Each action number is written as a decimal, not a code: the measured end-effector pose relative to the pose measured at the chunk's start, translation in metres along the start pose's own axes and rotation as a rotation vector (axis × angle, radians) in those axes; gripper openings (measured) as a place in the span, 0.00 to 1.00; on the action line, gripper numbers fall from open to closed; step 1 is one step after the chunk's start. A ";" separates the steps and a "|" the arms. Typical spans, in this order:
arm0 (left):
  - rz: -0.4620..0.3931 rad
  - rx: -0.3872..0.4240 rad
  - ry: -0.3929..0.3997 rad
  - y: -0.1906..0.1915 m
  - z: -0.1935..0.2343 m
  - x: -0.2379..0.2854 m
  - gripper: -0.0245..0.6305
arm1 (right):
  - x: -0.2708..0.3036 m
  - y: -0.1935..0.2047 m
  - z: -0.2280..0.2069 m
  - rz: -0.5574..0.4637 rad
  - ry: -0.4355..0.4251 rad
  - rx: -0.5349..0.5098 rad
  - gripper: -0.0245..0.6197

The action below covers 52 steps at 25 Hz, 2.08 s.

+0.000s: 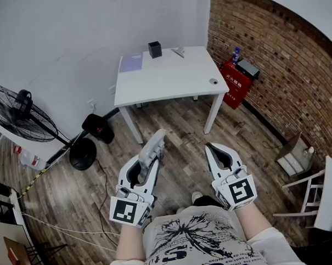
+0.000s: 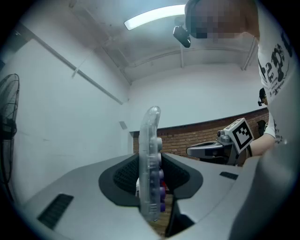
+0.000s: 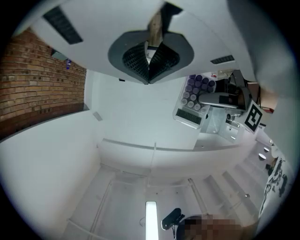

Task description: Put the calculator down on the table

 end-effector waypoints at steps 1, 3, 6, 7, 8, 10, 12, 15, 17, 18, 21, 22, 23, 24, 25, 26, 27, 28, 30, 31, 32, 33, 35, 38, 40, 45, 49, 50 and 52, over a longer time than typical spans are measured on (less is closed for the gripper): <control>0.000 -0.001 -0.001 0.001 0.000 0.000 0.25 | 0.000 0.000 -0.001 0.000 0.001 -0.002 0.06; 0.001 -0.004 -0.002 0.003 0.001 0.001 0.25 | 0.001 0.002 -0.002 0.002 0.005 -0.004 0.06; 0.001 -0.007 0.000 0.005 0.008 0.001 0.25 | 0.006 0.004 -0.002 0.005 0.012 -0.005 0.06; 0.001 -0.007 -0.001 0.005 0.010 0.001 0.25 | 0.009 0.004 -0.002 0.007 0.012 -0.007 0.06; 0.000 -0.008 -0.001 0.006 0.013 0.002 0.25 | 0.011 0.005 -0.002 0.008 0.013 -0.009 0.06; -0.001 -0.014 -0.001 0.007 0.018 0.004 0.25 | 0.014 0.007 -0.004 0.014 0.024 -0.001 0.06; -0.002 -0.020 -0.001 0.009 0.024 0.010 0.25 | 0.020 0.011 -0.010 0.024 0.047 0.029 0.06; 0.003 -0.027 -0.004 0.012 0.033 0.021 0.25 | 0.032 0.017 -0.022 0.050 0.062 0.044 0.06; 0.006 -0.030 -0.003 0.012 0.039 0.032 0.25 | 0.042 0.017 -0.031 0.061 0.063 0.037 0.06; 0.009 -0.031 -0.003 0.012 0.043 0.039 0.25 | 0.047 0.017 -0.037 0.064 0.062 0.036 0.06; 0.024 -0.035 -0.012 0.018 0.057 0.062 0.25 | 0.070 0.022 -0.056 0.071 0.056 0.047 0.06; 0.029 -0.035 -0.018 0.022 0.062 0.071 0.25 | 0.080 0.027 -0.063 0.074 0.050 0.053 0.06; 0.035 -0.036 -0.026 0.027 0.067 0.081 0.25 | 0.091 0.032 -0.070 0.079 0.042 0.060 0.06; 0.040 -0.038 -0.033 0.031 0.073 0.092 0.25 | 0.103 0.037 -0.078 0.084 0.033 0.065 0.06; 0.044 -0.040 -0.040 0.035 0.078 0.106 0.25 | 0.115 0.042 -0.088 0.087 0.025 0.067 0.06; 0.049 -0.042 -0.046 0.039 0.084 0.121 0.25 | 0.128 0.045 -0.100 0.088 0.017 0.065 0.06; 0.054 -0.043 -0.052 0.042 0.090 0.137 0.25 | 0.142 0.048 -0.113 0.088 0.010 0.064 0.06; 0.060 -0.043 -0.059 0.043 0.097 0.153 0.25 | 0.157 0.050 -0.126 0.088 0.001 0.064 0.06; 0.073 -0.039 -0.078 0.045 0.113 0.187 0.25 | 0.189 0.052 -0.153 0.085 -0.020 0.065 0.06; 0.078 -0.037 -0.086 0.044 0.122 0.205 0.25 | 0.207 0.052 -0.168 0.084 -0.027 0.067 0.06; 0.081 -0.034 -0.092 0.043 0.130 0.226 0.25 | 0.224 0.052 -0.185 0.082 -0.030 0.071 0.06; 0.082 -0.031 -0.097 0.041 0.139 0.247 0.25 | 0.242 0.051 -0.202 0.081 -0.032 0.077 0.06; 0.082 -0.026 -0.104 0.039 0.154 0.290 0.25 | 0.275 0.050 -0.236 0.080 -0.041 0.082 0.06; 0.078 -0.017 -0.110 0.037 0.174 0.352 0.25 | 0.320 0.049 -0.284 0.071 -0.051 0.074 0.06; 0.076 -0.010 -0.111 0.038 0.184 0.388 0.25 | 0.345 0.050 -0.312 0.069 -0.056 0.072 0.06; 0.100 -0.021 -0.115 0.053 0.207 0.450 0.25 | 0.397 0.064 -0.357 0.089 -0.072 0.075 0.06; 0.146 -0.048 -0.104 0.076 0.225 0.485 0.25 | 0.431 0.082 -0.382 0.118 -0.074 0.095 0.06; 0.158 -0.053 -0.099 0.082 0.230 0.494 0.25 | 0.439 0.087 -0.387 0.125 -0.073 0.100 0.06; 0.179 -0.058 -0.086 0.093 0.240 0.513 0.25 | 0.455 0.097 -0.399 0.137 -0.063 0.116 0.06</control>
Point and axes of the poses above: the fingertips, and each gripper's own axes: x forward along the fingers, z to its left, y out of its underside, the point moved 1 cm from there along -x, backward along the fingers, and after that the axes turned 8 degrees about -y, right-handed, at the moved point
